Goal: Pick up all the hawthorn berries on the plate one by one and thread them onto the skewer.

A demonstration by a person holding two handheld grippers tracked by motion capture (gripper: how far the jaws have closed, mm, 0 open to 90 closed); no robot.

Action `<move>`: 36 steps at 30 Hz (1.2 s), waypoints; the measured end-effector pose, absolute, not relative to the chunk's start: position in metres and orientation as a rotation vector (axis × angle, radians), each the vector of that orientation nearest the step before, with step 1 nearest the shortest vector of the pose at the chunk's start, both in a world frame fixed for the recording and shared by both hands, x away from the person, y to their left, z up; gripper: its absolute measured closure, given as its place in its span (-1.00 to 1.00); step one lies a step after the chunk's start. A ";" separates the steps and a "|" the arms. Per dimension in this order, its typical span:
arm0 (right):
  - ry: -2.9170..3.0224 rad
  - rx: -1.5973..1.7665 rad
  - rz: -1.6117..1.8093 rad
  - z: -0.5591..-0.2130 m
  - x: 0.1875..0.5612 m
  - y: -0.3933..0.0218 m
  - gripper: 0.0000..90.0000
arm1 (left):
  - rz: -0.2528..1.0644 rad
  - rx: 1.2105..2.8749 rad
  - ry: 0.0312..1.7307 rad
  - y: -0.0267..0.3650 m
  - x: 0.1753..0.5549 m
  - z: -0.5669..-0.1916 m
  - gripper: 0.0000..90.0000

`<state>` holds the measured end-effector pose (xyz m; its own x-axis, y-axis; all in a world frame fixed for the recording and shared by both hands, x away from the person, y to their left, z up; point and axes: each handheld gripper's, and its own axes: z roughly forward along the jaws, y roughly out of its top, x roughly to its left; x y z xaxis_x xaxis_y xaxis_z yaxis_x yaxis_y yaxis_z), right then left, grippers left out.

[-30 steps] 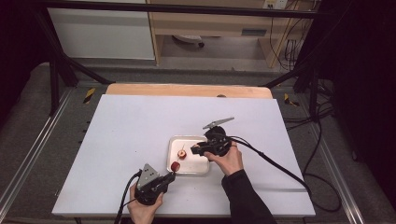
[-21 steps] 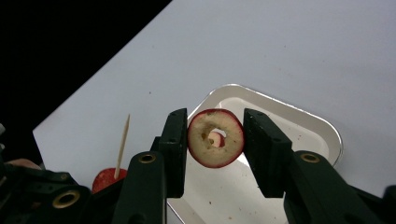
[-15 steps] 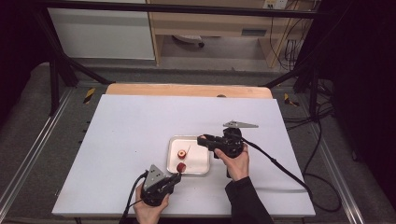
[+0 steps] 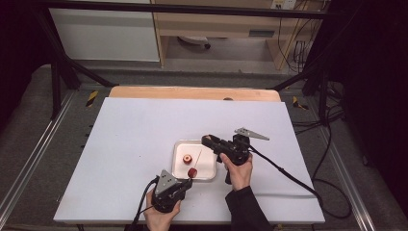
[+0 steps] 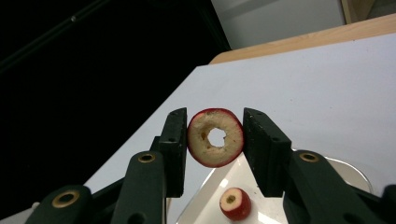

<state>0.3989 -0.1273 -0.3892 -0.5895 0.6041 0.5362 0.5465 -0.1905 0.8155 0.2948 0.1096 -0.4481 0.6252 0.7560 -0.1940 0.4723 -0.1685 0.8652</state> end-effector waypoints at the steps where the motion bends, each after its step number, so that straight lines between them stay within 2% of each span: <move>1: 1.955 1.398 1.948 -0.390 0.399 -0.127 0.38 | 0.339 1.816 0.989 0.109 0.295 -0.448 0.96; 36: 1.922 1.393 2.029 -0.397 0.391 -0.118 0.38 | 0.328 1.782 1.040 0.104 0.300 -0.451 0.96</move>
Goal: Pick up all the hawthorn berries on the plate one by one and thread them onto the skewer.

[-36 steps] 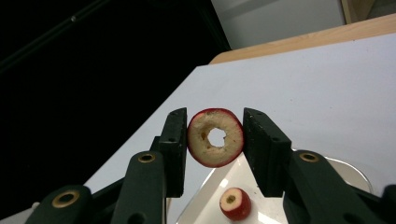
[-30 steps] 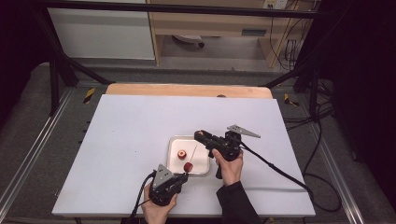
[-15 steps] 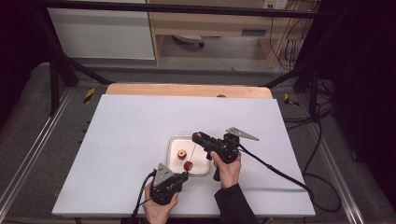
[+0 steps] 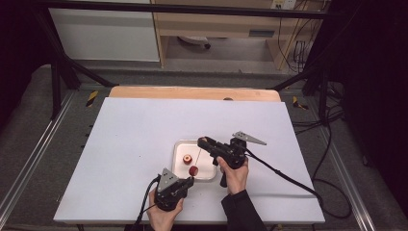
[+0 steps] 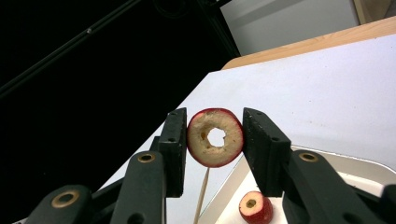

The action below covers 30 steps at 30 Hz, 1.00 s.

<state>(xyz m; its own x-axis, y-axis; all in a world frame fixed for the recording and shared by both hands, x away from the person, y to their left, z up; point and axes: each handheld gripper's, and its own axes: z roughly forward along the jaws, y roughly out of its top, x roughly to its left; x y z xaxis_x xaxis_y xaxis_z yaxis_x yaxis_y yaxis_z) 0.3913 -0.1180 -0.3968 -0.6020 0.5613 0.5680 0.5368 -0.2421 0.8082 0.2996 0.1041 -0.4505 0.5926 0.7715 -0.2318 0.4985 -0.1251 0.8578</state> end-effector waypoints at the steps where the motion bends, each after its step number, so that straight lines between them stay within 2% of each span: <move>1: 1.921 1.394 2.031 -0.397 0.391 -0.118 0.38 | 0.327 1.781 1.040 0.104 0.300 -0.451 0.96; 30: 2.066 1.350 1.976 -0.416 0.378 -0.107 0.38 | 0.305 1.763 1.073 0.104 0.305 -0.452 0.96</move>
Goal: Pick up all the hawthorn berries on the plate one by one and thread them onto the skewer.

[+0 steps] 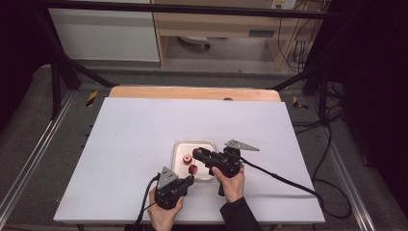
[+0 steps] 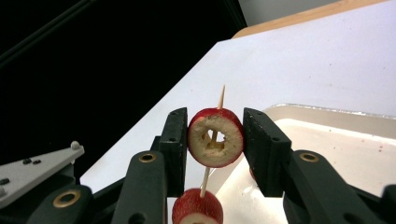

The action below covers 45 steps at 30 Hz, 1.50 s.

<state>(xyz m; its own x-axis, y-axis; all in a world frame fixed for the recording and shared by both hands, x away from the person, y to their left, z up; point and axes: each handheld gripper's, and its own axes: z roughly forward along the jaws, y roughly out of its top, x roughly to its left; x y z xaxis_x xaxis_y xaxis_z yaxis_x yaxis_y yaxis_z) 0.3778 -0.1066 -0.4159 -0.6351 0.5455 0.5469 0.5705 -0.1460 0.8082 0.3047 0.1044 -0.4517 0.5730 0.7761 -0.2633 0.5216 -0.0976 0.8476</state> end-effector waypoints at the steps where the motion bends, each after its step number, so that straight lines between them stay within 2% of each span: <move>1: -2.040 -1.332 -1.943 -0.417 0.377 -0.106 0.38 | 0.306 1.760 1.072 0.105 0.305 -0.452 0.96; 10: -2.066 -1.299 -1.888 -0.424 0.374 -0.102 0.37 | 0.321 1.756 1.064 0.107 0.306 -0.451 0.96; 11: -2.078 -1.297 -1.902 -0.423 0.374 -0.103 0.32 | 0.323 1.761 1.060 0.108 0.306 -0.450 0.96; 13: -2.114 -1.309 -1.929 -0.420 0.374 -0.105 0.05 | 0.336 1.769 1.057 0.111 0.306 -0.450 0.96; 17: -2.199 -1.323 -1.891 -0.414 0.379 -0.112 -0.30 | 0.356 1.795 1.048 0.117 0.306 -0.450 0.96; 25: -2.402 -1.279 -1.731 -0.408 0.390 -0.123 -0.67 | 0.382 1.825 1.033 0.132 0.304 -0.446 0.96; 34: -2.658 -1.176 -1.511 -0.404 0.395 -0.133 -0.80 | 0.401 1.850 1.012 0.146 0.302 -0.443 0.96; 45: -2.845 -1.063 -1.288 -0.406 0.401 -0.123 -0.82 | 0.408 1.851 1.004 0.158 0.300 -0.442 0.96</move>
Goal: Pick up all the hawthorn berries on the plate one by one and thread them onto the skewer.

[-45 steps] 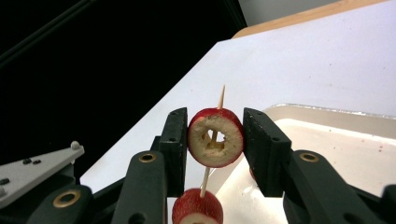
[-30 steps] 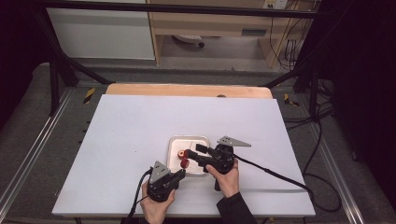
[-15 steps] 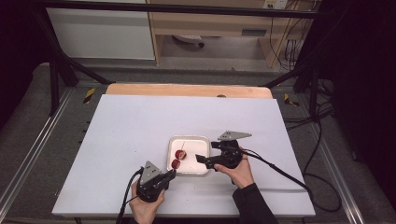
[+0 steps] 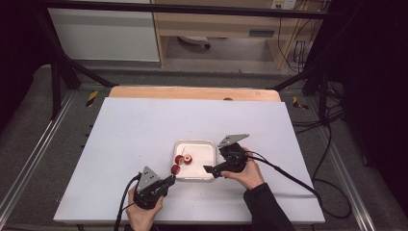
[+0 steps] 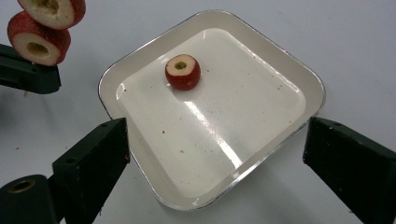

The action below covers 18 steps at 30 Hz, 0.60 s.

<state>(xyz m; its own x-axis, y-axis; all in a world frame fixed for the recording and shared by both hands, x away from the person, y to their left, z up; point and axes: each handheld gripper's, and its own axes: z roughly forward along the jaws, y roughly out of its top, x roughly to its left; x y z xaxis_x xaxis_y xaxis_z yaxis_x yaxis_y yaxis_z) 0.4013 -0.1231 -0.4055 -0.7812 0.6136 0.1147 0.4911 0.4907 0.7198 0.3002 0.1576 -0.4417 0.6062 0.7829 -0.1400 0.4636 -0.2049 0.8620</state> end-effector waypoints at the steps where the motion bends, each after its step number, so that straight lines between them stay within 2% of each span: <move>1: 2.581 0.952 1.155 -0.405 0.402 -0.121 -0.82 | 0.407 1.849 1.005 0.158 0.300 -0.442 0.96; 18: 2.715 0.805 0.953 -0.407 0.420 -0.079 -0.80 | 0.422 1.845 1.024 0.172 0.301 -0.443 0.96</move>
<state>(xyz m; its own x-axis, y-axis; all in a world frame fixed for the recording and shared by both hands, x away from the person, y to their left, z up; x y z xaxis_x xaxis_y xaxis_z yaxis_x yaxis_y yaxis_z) 0.4198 -0.0790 -0.4071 -0.8438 0.5357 0.0320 0.4381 0.6532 0.6175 0.3011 0.1718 -0.4430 0.5893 0.7961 -0.1373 0.4681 -0.1980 0.8612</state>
